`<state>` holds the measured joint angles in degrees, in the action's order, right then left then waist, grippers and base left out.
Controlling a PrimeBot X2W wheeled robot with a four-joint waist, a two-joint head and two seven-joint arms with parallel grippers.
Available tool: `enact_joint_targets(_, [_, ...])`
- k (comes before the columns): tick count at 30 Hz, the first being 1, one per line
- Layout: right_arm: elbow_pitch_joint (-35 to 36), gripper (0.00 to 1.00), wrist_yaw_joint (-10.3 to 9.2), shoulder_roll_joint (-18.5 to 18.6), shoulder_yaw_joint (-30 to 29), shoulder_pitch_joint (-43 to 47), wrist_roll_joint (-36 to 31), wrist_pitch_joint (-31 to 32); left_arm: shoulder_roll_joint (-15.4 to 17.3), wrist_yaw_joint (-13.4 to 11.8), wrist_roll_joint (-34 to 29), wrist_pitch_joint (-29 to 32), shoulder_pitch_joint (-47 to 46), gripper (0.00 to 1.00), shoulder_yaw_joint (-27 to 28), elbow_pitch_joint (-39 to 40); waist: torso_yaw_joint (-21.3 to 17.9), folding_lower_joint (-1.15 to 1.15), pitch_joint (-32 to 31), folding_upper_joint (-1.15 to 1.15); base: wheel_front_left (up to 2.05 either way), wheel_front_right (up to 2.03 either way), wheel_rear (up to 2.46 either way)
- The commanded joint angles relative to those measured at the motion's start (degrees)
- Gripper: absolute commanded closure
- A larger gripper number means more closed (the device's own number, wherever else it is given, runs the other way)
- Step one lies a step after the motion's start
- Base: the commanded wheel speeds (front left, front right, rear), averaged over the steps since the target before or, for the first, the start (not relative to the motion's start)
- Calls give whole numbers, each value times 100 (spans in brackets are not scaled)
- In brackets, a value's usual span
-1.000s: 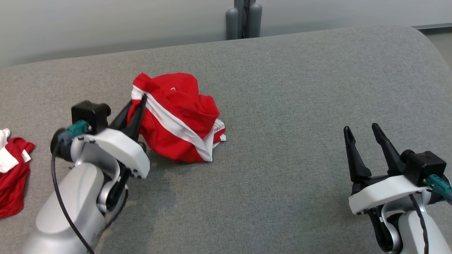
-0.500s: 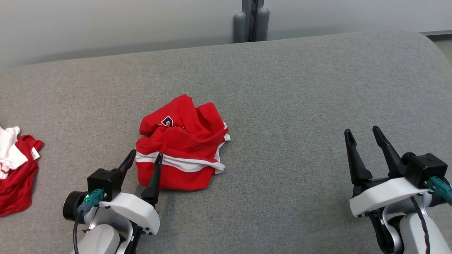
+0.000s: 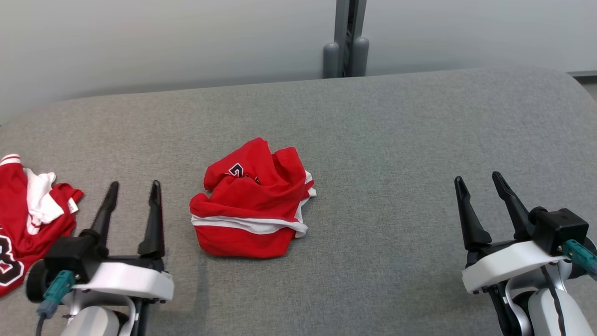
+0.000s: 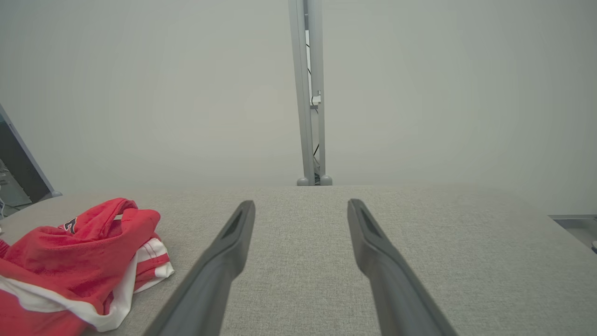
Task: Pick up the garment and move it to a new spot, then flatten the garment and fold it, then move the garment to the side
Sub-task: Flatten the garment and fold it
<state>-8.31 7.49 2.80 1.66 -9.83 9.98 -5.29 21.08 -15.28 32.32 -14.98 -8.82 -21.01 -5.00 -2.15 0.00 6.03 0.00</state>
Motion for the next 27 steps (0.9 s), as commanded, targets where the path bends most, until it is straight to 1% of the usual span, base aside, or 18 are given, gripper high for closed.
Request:
enact_joint_targets(1, [41, 0, 1, 24, -16, 84, -54, 12, 68, -50, -96, -23, 122, 0, 160, 186, 72, 0, -76, 0, 0, 0, 0])
enact_joint_targets(5, [95, 0, 1, 24, 1, 142, -119, 70, 179, -128, -207, -25, 412, 0, 395, 674, 147, 0, -193, 0, 0, 0, 0])
enact_joint_targets(9, [121, 0, 1, 23, 2, 209, -169, 121, 311, -110, -208, -25, 671, 0, 470, 897, 191, 0, -272, 0, 0, 0, 0])
enact_joint_targets(18, [163, 0, 1, 23, 11, 281, -181, 168, 375, -127, -166, 48, 879, 0, 423, 1077, 245, 0, -323, 0, 0, 0, 0])
enact_joint_targets(27, [170, 0, 1, 23, 1, 228, -153, 158, 384, -35, -108, 45, 802, 0, 398, 1104, 273, 0, -285, 0, 0, 0, 0])
